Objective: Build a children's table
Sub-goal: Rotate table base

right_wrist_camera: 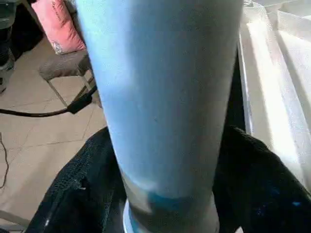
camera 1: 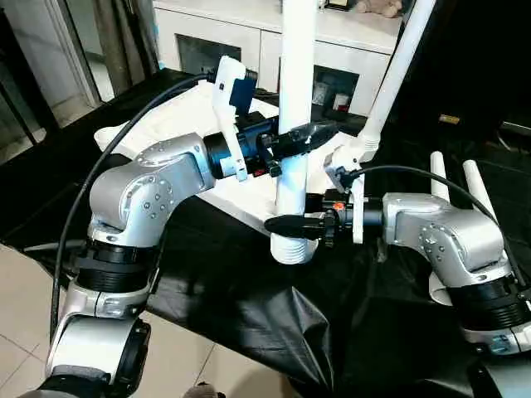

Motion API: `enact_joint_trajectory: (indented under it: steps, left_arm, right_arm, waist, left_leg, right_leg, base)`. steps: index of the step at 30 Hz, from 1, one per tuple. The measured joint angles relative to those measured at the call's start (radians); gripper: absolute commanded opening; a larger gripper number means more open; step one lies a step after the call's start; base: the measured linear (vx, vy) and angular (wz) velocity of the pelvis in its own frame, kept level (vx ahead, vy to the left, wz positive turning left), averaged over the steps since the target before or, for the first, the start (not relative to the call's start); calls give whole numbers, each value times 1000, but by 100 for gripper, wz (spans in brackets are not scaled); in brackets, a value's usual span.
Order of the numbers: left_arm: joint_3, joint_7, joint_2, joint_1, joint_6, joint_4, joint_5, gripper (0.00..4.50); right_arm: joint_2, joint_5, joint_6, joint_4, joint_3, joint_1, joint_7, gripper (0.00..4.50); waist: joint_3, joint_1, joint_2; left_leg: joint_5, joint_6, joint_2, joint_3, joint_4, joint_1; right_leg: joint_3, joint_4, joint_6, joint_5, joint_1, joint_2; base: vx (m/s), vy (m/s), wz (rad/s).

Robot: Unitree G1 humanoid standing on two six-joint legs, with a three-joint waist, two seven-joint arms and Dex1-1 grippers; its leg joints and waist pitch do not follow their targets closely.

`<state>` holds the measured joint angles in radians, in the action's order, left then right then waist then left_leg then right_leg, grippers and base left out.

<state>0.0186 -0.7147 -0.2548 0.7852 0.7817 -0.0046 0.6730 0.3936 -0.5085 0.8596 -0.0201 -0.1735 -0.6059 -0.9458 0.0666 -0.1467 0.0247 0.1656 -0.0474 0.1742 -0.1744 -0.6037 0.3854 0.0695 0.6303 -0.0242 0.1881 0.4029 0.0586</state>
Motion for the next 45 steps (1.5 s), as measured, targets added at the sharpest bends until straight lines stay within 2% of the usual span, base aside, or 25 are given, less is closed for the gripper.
enact_joint_trajectory:
  steps: [6,8,17,25,26,29,33,37,40,42,44,45]
  left_arm:
    - [0,-4,0,0,1,0,0,182]
    - [0,-5,0,0,3,0,1,182]
    - [-4,-12,2,0,15,-1,8,182]
    - [-21,3,10,0,37,-1,20,182]
    - [-23,9,12,0,37,-1,20,238]
    - [-33,23,24,0,35,-1,20,258]
    - [-110,73,86,-4,-64,-3,34,288]
    - [-215,138,143,-5,-195,-10,50,291]
    - [-237,140,147,-10,-228,-11,58,291]
    - [-232,130,126,-26,-246,-9,43,291]
    - [-173,100,49,-49,-269,19,-32,291]
    - [-120,74,-7,-69,-302,47,-105,291]
  right_arm:
    - [-9,-8,6,1,0,1,1,315]
    - [-9,-8,8,5,0,4,2,282]
    - [-19,-10,14,8,0,4,3,206]
    - [-28,-23,24,13,1,5,8,198]
    - [-29,-23,24,13,2,5,11,197]
    - [-44,-27,21,14,12,11,30,196]
    - [-85,-28,-2,16,54,38,106,195]
    - [-154,-25,-46,13,129,64,216,195]
    - [-187,-20,-89,11,171,64,276,194]
    - [-205,-4,-122,-3,185,62,324,193]
    - [-209,40,-172,-35,192,61,384,193]
    - [-202,74,-200,-60,193,61,417,193]
  waist:
    - [0,0,0]
    - [0,-1,0]
    - [0,-1,0]
    - [0,-1,0]
    - [0,0,0]
    - [0,0,0]
    - [0,0,0]
    - [0,2,1]
    - [-1,2,3]
    - [-1,2,3]
    - [-1,3,2]
    - [-1,4,2]
  left_leg:
    - [0,0,0,0,0,0]
    - [0,0,0,0,0,0]
    - [0,0,0,0,0,0]
    - [0,0,0,0,0,0]
    - [0,0,0,0,0,0]
    - [0,0,0,0,0,0]
    - [0,0,0,0,0,0]
    - [0,0,0,0,0,0]
    - [0,0,0,0,0,0]
    - [0,0,0,0,0,0]
    - [-1,-2,0,0,0,-1]
    - [-2,-3,0,0,1,-1]
  right_leg:
    - [0,0,0,0,0,0]
    - [0,0,0,0,0,0]
    - [0,0,0,0,0,0]
    - [0,0,0,0,0,0]
    - [0,0,0,0,0,0]
    - [0,0,0,0,0,0]
    - [0,0,0,0,0,0]
    - [0,0,0,0,0,0]
    - [0,0,0,0,0,0]
    - [0,0,0,0,0,0]
    - [0,0,2,1,0,0]
    - [0,0,6,2,0,0]
  base:
    - [0,0,0]
    - [0,0,0]
    - [0,0,0]
    - [0,0,0]
    - [0,0,0]
    - [0,0,0]
    - [0,0,0]
    - [0,0,0]
    - [0,0,0]
    - [0,0,0]
    - [0,0,0]
    - [0,0,0]
